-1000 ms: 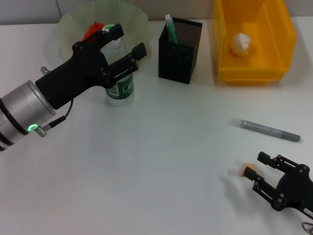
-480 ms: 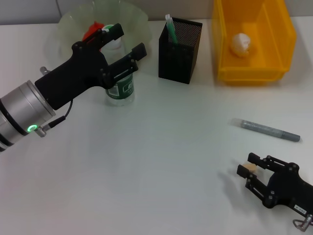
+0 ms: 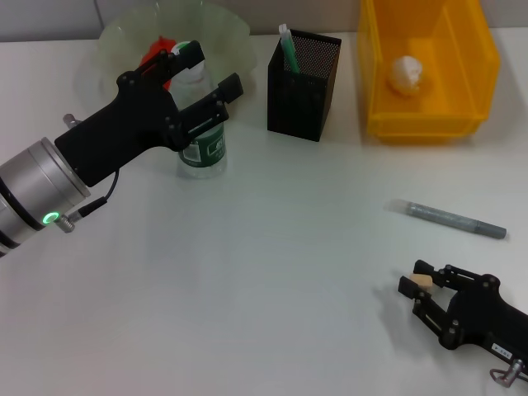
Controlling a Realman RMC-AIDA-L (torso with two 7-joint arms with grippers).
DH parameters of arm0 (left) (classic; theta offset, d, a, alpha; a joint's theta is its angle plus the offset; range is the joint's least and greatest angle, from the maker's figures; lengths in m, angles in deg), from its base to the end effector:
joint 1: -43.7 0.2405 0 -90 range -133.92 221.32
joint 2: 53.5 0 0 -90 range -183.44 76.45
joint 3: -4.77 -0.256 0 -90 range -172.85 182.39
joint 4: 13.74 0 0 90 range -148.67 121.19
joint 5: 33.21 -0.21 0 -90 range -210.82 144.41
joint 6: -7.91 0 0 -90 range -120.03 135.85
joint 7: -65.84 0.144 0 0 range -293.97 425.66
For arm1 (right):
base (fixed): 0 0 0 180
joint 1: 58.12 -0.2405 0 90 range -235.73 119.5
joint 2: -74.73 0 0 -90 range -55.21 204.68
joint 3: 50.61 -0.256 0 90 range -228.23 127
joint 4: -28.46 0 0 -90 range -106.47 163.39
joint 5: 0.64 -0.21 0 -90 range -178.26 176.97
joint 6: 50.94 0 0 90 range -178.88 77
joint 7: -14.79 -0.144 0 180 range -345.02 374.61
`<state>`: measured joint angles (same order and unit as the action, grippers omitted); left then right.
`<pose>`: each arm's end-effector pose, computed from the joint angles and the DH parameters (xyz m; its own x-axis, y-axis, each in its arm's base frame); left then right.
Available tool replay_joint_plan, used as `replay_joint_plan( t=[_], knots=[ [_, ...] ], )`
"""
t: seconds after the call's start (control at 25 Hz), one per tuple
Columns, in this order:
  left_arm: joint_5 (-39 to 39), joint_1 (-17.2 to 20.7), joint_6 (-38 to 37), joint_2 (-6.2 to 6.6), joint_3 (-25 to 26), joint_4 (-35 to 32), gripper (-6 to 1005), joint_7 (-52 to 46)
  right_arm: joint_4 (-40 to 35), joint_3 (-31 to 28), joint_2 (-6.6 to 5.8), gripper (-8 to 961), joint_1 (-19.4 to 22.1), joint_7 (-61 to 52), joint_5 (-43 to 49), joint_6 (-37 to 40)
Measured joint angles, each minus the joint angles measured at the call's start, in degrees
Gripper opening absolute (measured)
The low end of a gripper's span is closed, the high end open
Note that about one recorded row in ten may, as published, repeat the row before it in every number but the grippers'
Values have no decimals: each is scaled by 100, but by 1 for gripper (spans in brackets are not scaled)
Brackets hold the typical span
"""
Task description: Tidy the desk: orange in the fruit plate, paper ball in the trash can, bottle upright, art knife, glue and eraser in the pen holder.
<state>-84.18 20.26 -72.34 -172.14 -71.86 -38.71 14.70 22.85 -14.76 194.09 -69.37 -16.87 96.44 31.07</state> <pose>-0.2382 0.3219 -0.0236 0.5670 0.0204 0.8234 0.4844 -0.8168 -0.3133 0.3551 0.1906 -0.0668 0.7234 -0.2583 -0.6404 -0.6046 -0.6848 -0.4068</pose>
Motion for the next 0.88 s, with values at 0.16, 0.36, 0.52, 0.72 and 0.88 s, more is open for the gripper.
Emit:
replay_joint_plan(
  t=[0.16,0.36,0.52,0.72,0.88],
  knots=[
    [0,6,-22,0,0,0,746,0,10,0,0,292,-1,-59,3,40],
    [0,15,-73,0,8,-3,745,0,-23,-85,0,218,-3,-68,-41,328],
    [0,15,-79,-6,9,-6,745,0,-78,-327,-7,191,-56,-130,-54,730],
    [0,18,-79,-15,8,4,744,0,-273,-421,-22,165,-190,-449,-29,862],
    [0,46,-79,-25,8,16,744,0,-315,-495,-15,167,-156,-427,-60,876]
  ],
)
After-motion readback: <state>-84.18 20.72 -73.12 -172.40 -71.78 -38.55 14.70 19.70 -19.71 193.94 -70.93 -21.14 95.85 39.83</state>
